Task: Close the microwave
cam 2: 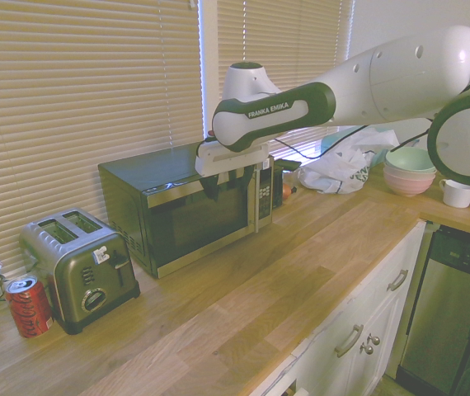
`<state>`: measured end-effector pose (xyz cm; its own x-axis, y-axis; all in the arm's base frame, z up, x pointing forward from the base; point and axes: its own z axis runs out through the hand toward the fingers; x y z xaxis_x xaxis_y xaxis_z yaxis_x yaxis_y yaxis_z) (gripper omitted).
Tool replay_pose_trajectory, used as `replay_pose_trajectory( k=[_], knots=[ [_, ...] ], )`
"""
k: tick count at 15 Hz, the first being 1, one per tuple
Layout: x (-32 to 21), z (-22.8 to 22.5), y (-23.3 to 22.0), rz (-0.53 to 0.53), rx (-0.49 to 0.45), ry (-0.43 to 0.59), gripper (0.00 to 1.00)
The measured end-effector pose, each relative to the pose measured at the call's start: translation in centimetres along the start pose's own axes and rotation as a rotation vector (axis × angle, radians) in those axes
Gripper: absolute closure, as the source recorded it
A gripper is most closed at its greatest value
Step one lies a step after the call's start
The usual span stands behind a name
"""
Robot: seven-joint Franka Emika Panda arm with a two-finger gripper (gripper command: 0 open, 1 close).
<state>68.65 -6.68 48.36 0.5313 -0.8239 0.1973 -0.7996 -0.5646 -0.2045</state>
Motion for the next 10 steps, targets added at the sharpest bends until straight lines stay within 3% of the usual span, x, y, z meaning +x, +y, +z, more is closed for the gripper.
replay_pose_trajectory(
  k=[6, 10],
  knots=[
    [-7.6, -3.9, 5.4, -0.093, -0.053, -0.13, 0.0],
    [-12.2, -1.0, 10.6, -0.126, -0.107, -0.186, 0.0]
  ],
)
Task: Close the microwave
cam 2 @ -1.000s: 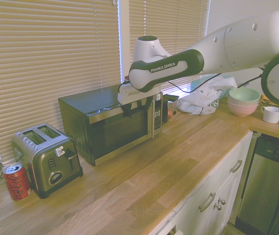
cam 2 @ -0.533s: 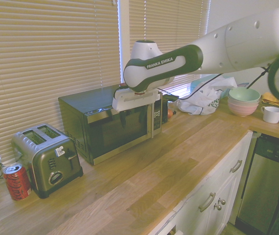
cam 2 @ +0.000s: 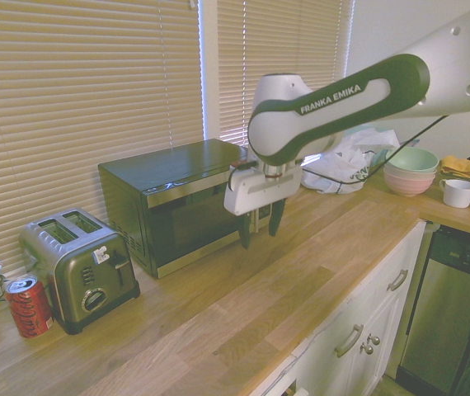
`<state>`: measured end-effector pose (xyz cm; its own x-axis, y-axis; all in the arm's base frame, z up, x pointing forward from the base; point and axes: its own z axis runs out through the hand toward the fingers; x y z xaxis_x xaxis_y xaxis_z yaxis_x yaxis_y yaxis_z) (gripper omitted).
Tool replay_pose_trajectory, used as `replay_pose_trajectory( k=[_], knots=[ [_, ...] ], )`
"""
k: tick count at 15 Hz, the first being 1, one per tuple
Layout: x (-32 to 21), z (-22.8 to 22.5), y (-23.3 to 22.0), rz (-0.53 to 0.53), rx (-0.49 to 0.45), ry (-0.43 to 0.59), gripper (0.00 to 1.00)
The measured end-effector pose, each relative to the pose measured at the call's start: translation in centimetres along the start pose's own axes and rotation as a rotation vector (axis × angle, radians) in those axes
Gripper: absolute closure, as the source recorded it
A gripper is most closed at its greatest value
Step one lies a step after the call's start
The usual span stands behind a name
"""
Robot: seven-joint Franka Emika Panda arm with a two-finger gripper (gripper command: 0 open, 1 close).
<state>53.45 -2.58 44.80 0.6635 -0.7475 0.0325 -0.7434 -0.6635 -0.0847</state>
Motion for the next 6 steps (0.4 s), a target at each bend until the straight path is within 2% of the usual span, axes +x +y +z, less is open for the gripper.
replay_pose_trajectory(
  k=[3, 6],
  knots=[
    [-4.0, 3.4, 2.5, -0.025, -0.021, -0.02, 0.0],
    [-5.7, 5.1, 3.7, -0.038, -0.028, -0.025, 0.0]
  ],
)
